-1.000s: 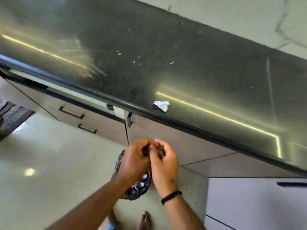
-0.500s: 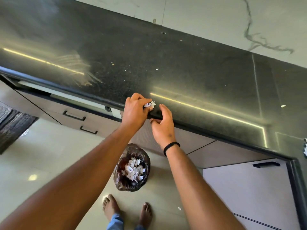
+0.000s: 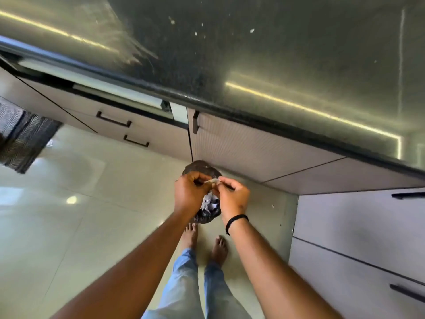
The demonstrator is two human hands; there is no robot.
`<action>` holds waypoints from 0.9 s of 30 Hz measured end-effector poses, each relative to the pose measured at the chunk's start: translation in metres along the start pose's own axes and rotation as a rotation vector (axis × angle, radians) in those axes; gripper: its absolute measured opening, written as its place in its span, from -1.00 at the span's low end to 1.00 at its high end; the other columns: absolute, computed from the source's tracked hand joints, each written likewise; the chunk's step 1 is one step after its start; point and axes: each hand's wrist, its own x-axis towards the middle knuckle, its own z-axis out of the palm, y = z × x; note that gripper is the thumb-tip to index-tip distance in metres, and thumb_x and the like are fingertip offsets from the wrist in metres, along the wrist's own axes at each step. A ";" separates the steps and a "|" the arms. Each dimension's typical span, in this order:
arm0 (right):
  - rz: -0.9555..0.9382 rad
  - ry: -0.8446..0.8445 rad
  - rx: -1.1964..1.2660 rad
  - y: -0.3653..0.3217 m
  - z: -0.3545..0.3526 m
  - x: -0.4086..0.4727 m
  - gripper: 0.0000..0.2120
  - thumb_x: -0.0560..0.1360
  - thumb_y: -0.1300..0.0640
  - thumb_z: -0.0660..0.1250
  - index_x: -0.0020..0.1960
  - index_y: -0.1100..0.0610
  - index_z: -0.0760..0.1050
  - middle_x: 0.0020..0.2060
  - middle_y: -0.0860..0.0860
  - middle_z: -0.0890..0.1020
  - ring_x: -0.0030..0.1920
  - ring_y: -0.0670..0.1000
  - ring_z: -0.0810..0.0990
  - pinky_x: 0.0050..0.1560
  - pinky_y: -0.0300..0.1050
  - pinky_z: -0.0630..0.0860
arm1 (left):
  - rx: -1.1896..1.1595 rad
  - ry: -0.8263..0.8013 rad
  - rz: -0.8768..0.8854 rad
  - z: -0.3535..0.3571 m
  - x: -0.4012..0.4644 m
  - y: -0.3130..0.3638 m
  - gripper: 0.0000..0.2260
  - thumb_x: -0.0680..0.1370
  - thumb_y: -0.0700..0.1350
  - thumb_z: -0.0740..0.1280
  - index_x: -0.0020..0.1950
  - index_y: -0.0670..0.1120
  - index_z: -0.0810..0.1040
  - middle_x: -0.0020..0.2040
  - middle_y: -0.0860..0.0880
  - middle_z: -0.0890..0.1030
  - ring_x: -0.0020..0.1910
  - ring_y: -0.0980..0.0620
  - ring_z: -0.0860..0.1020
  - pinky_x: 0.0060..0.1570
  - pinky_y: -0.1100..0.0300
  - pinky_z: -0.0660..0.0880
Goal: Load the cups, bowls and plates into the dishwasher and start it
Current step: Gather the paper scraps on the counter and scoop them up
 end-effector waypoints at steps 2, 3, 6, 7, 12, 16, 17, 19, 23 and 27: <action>0.103 0.025 -0.028 0.026 0.005 0.010 -0.81 0.47 0.35 0.45 -0.13 0.07 0.65 -0.28 -0.05 0.68 -0.27 -0.10 0.67 -0.21 -0.30 0.58 | 0.042 -0.015 -0.095 0.009 0.008 -0.031 -0.88 0.40 -0.22 0.58 -0.10 -0.06 0.74 -0.24 0.08 0.71 -0.26 0.10 0.67 -0.21 0.23 0.57; 0.148 0.013 -0.049 0.038 0.007 0.016 -0.84 0.48 0.33 0.45 -0.06 0.08 0.65 -0.28 -0.08 0.66 -0.29 -0.16 0.64 -0.24 -0.37 0.54 | 0.070 -0.026 -0.129 0.012 0.012 -0.042 -0.83 0.40 -0.24 0.57 -0.05 -0.06 0.74 -0.20 0.07 0.71 -0.21 0.07 0.68 -0.17 0.24 0.56; 0.266 -0.105 -0.125 0.072 0.015 0.036 -0.58 0.41 0.22 0.50 0.26 0.16 0.58 -0.02 0.04 0.68 -0.04 0.00 0.66 0.10 -0.12 0.60 | 0.177 -0.084 -0.170 0.019 0.023 -0.072 -0.61 0.38 -0.23 0.57 0.20 -0.07 0.68 -0.02 0.02 0.73 -0.08 0.07 0.66 -0.09 0.30 0.51; 0.305 -0.127 -0.138 0.078 0.014 0.041 -0.44 0.35 0.18 0.49 0.34 0.16 0.53 0.03 0.07 0.67 0.00 0.06 0.64 0.17 -0.04 0.58 | 0.200 -0.104 -0.182 0.018 0.024 -0.077 -0.56 0.38 -0.23 0.56 0.25 -0.07 0.65 0.01 0.01 0.73 -0.06 0.06 0.66 -0.07 0.29 0.51; 0.411 -0.132 -0.062 0.048 -0.012 0.039 -0.82 0.48 0.30 0.42 0.06 0.15 0.62 -0.25 0.05 0.60 -0.33 -0.02 0.52 -0.05 -0.08 0.53 | 0.236 -0.136 -0.217 -0.003 0.017 -0.076 -0.57 0.40 -0.27 0.52 0.27 -0.09 0.63 -0.01 0.02 0.69 -0.02 -0.03 0.65 -0.13 0.35 0.49; 0.389 -0.163 0.003 0.011 -0.043 0.013 -0.91 0.53 0.30 0.39 -0.06 0.13 0.59 -0.17 0.13 0.65 -0.26 0.09 0.63 -0.08 0.00 0.63 | 0.232 -0.201 -0.167 -0.019 -0.003 -0.046 -0.69 0.45 -0.26 0.48 0.19 -0.10 0.66 -0.08 0.05 0.68 -0.14 0.10 0.60 -0.32 0.55 0.38; 0.370 -0.171 0.009 0.000 -0.049 0.004 -0.91 0.53 0.29 0.39 -0.08 0.12 0.60 -0.17 0.13 0.66 -0.22 0.11 0.63 -0.03 0.05 0.62 | 0.225 -0.216 -0.142 -0.020 -0.009 -0.035 -0.72 0.45 -0.24 0.47 0.16 -0.08 0.67 -0.10 0.04 0.70 -0.15 0.12 0.61 -0.27 0.50 0.42; 0.317 -0.157 0.021 -0.021 -0.065 -0.016 -0.92 0.53 0.26 0.40 -0.10 0.10 0.62 -0.18 0.12 0.67 -0.21 0.11 0.64 -0.05 0.03 0.60 | 0.182 -0.232 -0.092 -0.019 -0.021 -0.007 -0.78 0.47 -0.21 0.46 0.10 -0.03 0.70 -0.13 0.04 0.71 -0.15 0.11 0.65 -0.17 0.32 0.51; 0.219 -0.117 0.231 -0.061 -0.102 -0.052 -0.94 0.57 0.24 0.36 -0.07 0.15 0.58 -0.19 0.13 0.68 -0.33 0.03 0.65 -0.24 -0.15 0.54 | 0.004 -0.307 -0.003 0.005 -0.044 0.048 -0.89 0.53 -0.22 0.43 -0.02 -0.04 0.71 -0.24 0.01 0.72 -0.25 0.10 0.68 -0.10 0.15 0.63; 0.103 -0.014 0.433 -0.089 -0.156 -0.076 -0.91 0.60 0.23 0.33 0.02 0.22 0.59 -0.16 0.17 0.70 -0.23 0.07 0.70 -0.17 -0.11 0.59 | -0.141 -0.457 0.042 0.042 -0.072 0.112 -0.95 0.57 -0.21 0.42 -0.02 -0.15 0.68 -0.19 -0.12 0.73 -0.24 -0.01 0.69 -0.15 0.12 0.65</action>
